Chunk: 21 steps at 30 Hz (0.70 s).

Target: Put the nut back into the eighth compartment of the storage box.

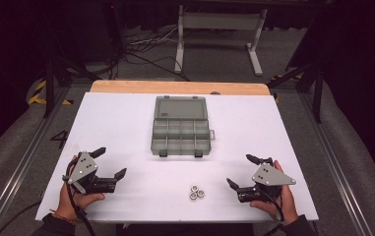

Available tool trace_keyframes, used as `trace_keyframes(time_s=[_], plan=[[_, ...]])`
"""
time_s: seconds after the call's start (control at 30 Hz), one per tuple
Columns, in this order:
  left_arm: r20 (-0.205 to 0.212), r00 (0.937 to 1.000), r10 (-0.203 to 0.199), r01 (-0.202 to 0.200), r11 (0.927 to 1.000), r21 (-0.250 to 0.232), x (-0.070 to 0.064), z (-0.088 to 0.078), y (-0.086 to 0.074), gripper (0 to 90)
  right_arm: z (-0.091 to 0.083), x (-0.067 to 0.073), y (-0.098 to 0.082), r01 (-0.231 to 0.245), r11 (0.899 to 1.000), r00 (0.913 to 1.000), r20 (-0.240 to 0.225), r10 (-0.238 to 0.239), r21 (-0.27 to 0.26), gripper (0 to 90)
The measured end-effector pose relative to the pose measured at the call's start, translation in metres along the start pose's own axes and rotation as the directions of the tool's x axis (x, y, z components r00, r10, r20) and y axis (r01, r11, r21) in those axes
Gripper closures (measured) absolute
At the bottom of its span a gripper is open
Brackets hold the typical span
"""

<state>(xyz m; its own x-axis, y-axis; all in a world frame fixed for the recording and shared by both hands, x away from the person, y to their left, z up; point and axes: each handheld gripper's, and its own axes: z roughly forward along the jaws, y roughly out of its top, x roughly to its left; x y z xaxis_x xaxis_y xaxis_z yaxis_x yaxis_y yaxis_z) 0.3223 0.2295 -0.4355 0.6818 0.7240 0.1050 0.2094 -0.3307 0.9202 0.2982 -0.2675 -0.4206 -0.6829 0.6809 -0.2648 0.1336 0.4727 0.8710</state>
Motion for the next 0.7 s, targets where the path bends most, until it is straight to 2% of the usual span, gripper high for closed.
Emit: trace_keyframes(time_s=[0.13,0.3,0.37,0.43,0.53,0.57,0.6,0.63,0.7], plan=[[0.015,0.9999,0.0,0.0,1.0,-0.004,-0.001,0.001,0.0,3.8,0.003,-0.001,-0.002,-0.009,0.999,1.0,0.004,0.009,0.031,5.2],[0.032,0.9995,0.009,-0.009,0.9999,0.012,-0.003,0.002,-0.002,3.1,0.004,-0.003,-0.001,-0.029,0.998,0.9994,-0.018,0.03,0.055,6.0],[0.044,0.999,0.005,-0.005,1.0,-0.002,-0.003,0.002,-0.002,3.0,0.007,-0.002,0.003,-0.027,0.996,0.9987,-0.041,0.03,0.088,7.1],[0.05,0.9988,-0.002,0.002,1.0,0.001,-0.003,0.002,-0.002,2.8,0.008,-0.001,0.005,-0.029,0.995,0.9981,-0.052,0.034,0.092,7.0],[0.06,0.9982,0.003,-0.004,0.9999,0.015,-0.004,0.004,-0.003,2.6,0.013,0.002,0.016,0.008,0.988,0.9926,-0.121,0.011,0.151,7.3],[0.06,0.9982,0.009,-0.01,0.9998,0.019,-0.004,0.005,-0.003,2.6,0.017,0.005,0.025,0.044,0.979,0.9878,-0.155,-0.013,0.2,7.7],[0.064,0.9978,0.016,-0.017,0.9996,0.02,-0.004,0.005,-0.004,2.6,0.017,0.005,0.025,0.044,0.979,0.9878,-0.155,-0.013,0.2,7.7],[0.071,0.9973,0.017,-0.018,0.9997,0.019,-0.004,0.005,-0.004,2.4,0.021,0.007,0.03,0.069,0.97,0.985,-0.17,-0.029,0.232,7.9],[0.07,0.9973,0.019,-0.021,0.9995,0.023,-0.004,0.005,-0.004,2.4,0.031,0.014,0.042,0.134,0.937,0.9736,-0.219,-0.064,0.321,10.4]])
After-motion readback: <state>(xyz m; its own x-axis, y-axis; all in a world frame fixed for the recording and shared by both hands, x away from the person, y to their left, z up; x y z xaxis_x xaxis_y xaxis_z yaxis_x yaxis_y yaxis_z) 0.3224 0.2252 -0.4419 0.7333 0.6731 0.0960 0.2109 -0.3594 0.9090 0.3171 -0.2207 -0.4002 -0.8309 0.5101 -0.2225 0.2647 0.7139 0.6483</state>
